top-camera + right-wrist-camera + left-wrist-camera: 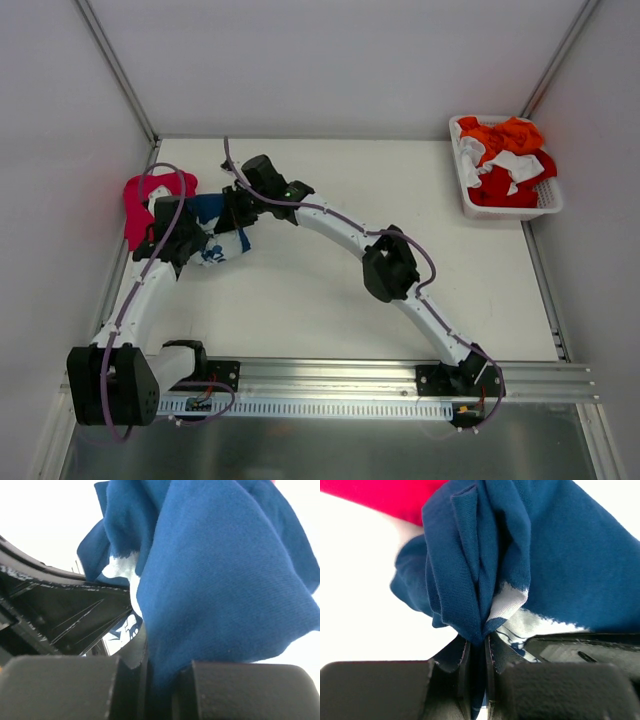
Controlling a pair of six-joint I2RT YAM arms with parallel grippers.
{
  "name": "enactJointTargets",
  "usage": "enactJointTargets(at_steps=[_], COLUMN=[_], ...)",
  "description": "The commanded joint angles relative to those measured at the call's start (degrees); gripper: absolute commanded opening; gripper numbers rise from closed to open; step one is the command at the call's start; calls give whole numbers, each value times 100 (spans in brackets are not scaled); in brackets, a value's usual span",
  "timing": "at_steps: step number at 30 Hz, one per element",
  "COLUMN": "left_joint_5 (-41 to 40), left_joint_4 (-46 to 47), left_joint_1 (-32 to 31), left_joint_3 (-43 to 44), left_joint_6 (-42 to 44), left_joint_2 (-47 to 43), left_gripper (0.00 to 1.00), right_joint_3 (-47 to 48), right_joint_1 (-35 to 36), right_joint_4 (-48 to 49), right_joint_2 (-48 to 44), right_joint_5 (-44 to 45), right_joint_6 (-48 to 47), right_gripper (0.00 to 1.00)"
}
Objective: Fold and stack the t-shirts
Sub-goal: Put the neatly folded tshirt into the corner of the board with both arms
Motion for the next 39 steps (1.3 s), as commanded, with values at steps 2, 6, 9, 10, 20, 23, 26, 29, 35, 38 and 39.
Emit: enactJointTargets(at_steps=[2, 6, 9, 10, 20, 23, 26, 29, 35, 38, 39], left_joint_5=[-245, -377, -395, -403, -710, -807, -825, -965, -1098, -1098, -1106], left_joint_4=[-195, -203, -195, -203, -195, -221, -344, -344, -353, -353, -353], left_joint_1=[-16, -7, -7, -16, -16, -16, -7, -16, 150, 291, 344], left_joint_3=[370, 362, 441, 458, 1064, 1249, 1206, 1092, 1871, 2451, 2619], left_joint_6=[159, 150, 168, 168, 151, 142, 37, -17, 168, 247, 282], left_joint_2=[99, 152, 301, 354, 881, 1004, 1066, 1145, 1698, 1935, 1997], left_gripper=[0, 0, 0, 0, 0, 0, 0, 0, 0, 0, 0], right_joint_3=[446, 279, 278, 278, 366, 340, 147, -82, 700, 761, 805], right_joint_1=[44, 36, 36, 36, -17, -35, -35, -35, -131, -228, -254], right_joint_4=[514, 576, 698, 742, 1585, 1657, 1595, 1499, 2022, 2708, 2833], right_joint_2=[69, 69, 122, 157, 219, 192, 87, 25, 543, 579, 596], right_joint_5=[-164, -129, -120, -120, -67, -15, -50, -41, -41, -6, 29], right_joint_6=[391, 347, 374, 408, 365, 417, 461, 356, 514, 620, 620], right_gripper=[1, 1, 0, 1, 1, 0, 1, 1, 1, 1, 0])
